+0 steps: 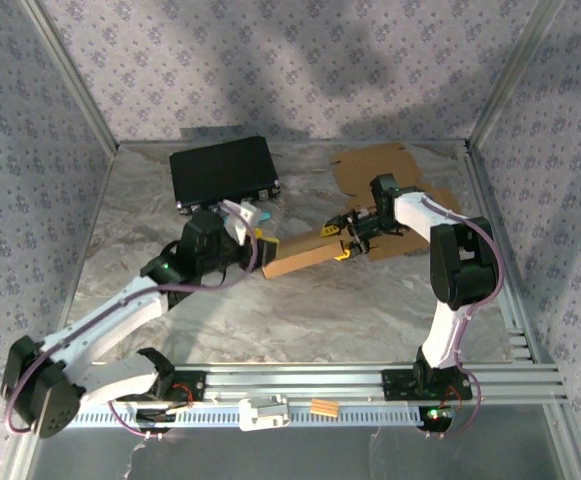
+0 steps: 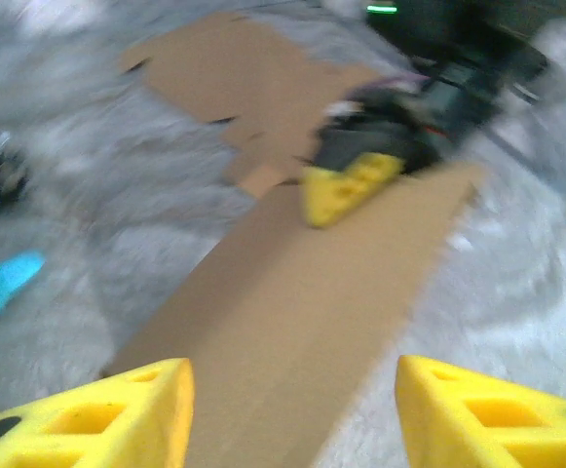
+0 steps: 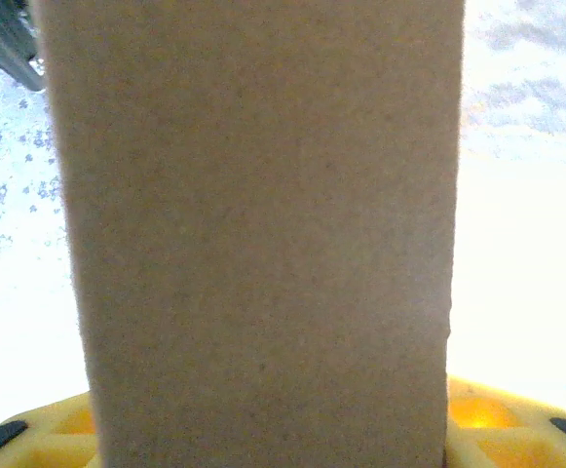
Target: Fold the paper box
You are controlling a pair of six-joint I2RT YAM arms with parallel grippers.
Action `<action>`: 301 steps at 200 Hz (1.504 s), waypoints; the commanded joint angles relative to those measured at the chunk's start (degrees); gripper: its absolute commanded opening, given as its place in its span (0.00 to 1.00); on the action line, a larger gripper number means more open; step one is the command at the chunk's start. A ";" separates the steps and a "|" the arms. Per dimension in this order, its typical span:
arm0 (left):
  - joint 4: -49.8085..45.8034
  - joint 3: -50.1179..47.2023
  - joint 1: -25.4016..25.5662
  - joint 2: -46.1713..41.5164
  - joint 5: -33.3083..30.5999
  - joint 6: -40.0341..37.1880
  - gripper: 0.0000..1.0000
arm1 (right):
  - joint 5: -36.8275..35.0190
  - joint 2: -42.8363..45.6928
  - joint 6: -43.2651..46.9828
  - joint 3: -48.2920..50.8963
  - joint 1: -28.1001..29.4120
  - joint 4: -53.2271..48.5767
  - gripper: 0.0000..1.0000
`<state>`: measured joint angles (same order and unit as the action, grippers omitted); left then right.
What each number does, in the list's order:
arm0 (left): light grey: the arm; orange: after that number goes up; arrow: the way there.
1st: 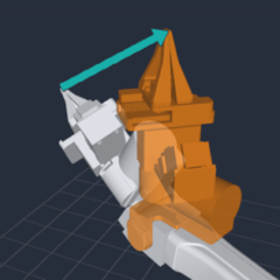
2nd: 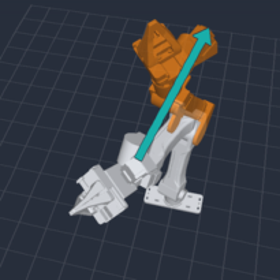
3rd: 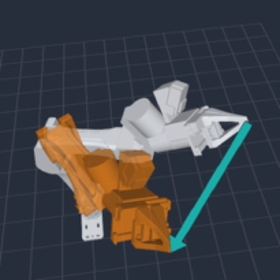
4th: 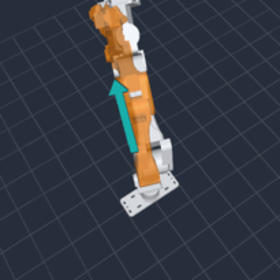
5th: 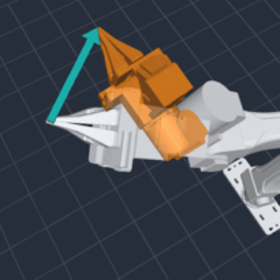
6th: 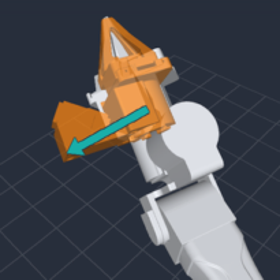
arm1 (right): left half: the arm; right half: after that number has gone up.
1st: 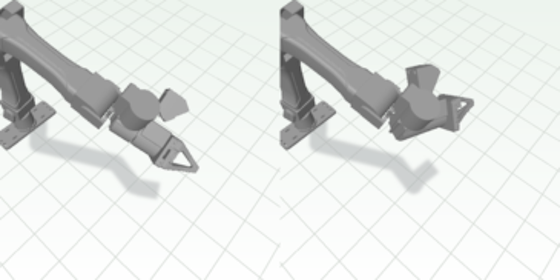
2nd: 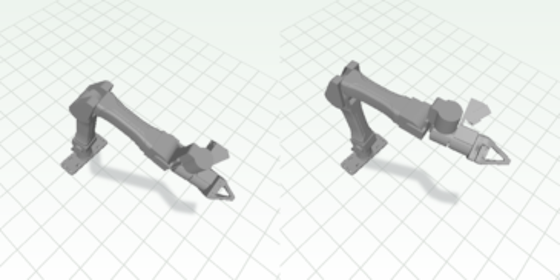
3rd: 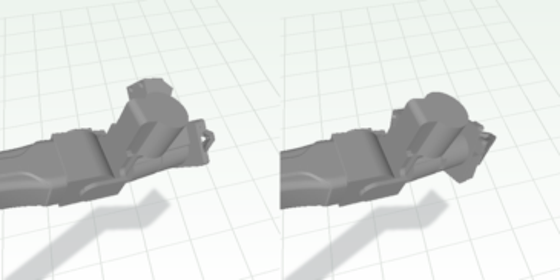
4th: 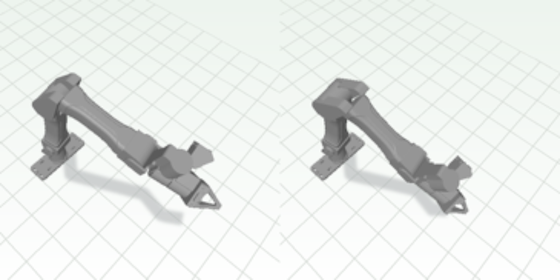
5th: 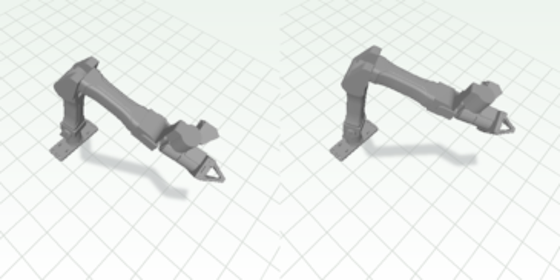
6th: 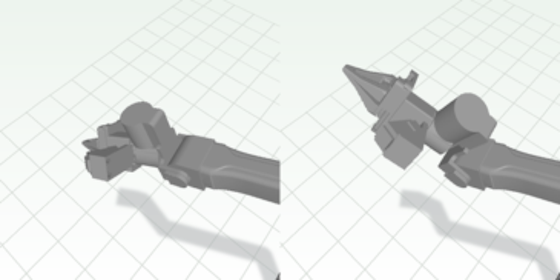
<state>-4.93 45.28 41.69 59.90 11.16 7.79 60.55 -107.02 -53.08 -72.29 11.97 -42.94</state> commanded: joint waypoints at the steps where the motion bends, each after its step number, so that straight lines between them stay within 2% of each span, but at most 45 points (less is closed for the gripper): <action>1: -5.86 -0.04 3.32 -1.83 0.21 -26.70 0.61 | 1.94 0.25 -2.21 0.88 -0.60 -7.73 0.52; 20: -8.90 1.09 6.17 0.53 -2.79 -32.88 0.62 | 2.20 0.14 -3.06 2.00 -0.45 -8.10 0.51; 47: -9.49 2.91 8.50 5.05 -3.77 -38.65 0.63 | 2.21 -0.38 -2.14 2.33 -0.37 -10.30 0.51; 63: -8.91 3.18 9.63 7.48 -7.63 -41.57 0.64 | 2.12 -0.57 -1.70 2.42 -0.37 -11.10 0.51; 84: -5.77 2.72 9.73 9.41 -10.15 -42.76 0.64 | 2.05 -0.73 -1.24 2.50 -0.28 -11.97 0.50; 120: -5.79 3.05 10.19 12.81 -9.76 -42.77 0.64 | 2.35 -0.82 -3.21 3.20 -0.02 -10.49 0.49; 167: -3.28 2.16 10.93 14.62 -13.78 -42.68 0.60 | 2.78 -1.17 -5.37 3.29 0.32 -10.80 0.50; 198: -2.94 2.09 10.91 14.52 -14.21 -42.42 0.56 | 2.66 -1.83 -5.97 3.38 0.25 -10.89 0.49; 217: -4.49 2.55 10.87 14.28 -13.91 -42.42 0.52 | 2.47 -2.04 -5.94 3.33 0.21 -10.94 0.54; 240: -7.64 3.21 10.95 13.93 -12.71 -42.43 0.43 | 1.64 -1.80 -6.07 2.74 -0.26 -10.85 0.63; 260: -9.61 3.55 10.79 13.45 -11.54 -42.19 0.42 | 0.41 -1.26 -5.48 0.97 -0.79 -11.39 0.71; 301: -13.68 5.56 9.31 14.10 -8.32 -40.49 0.39 | -1.11 0.04 -5.31 -0.91 -1.77 -12.53 0.75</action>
<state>-13.93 47.99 51.94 74.04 -0.67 -34.17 61.01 -107.83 -58.67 -71.29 11.00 -52.53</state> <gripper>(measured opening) 0.421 0.746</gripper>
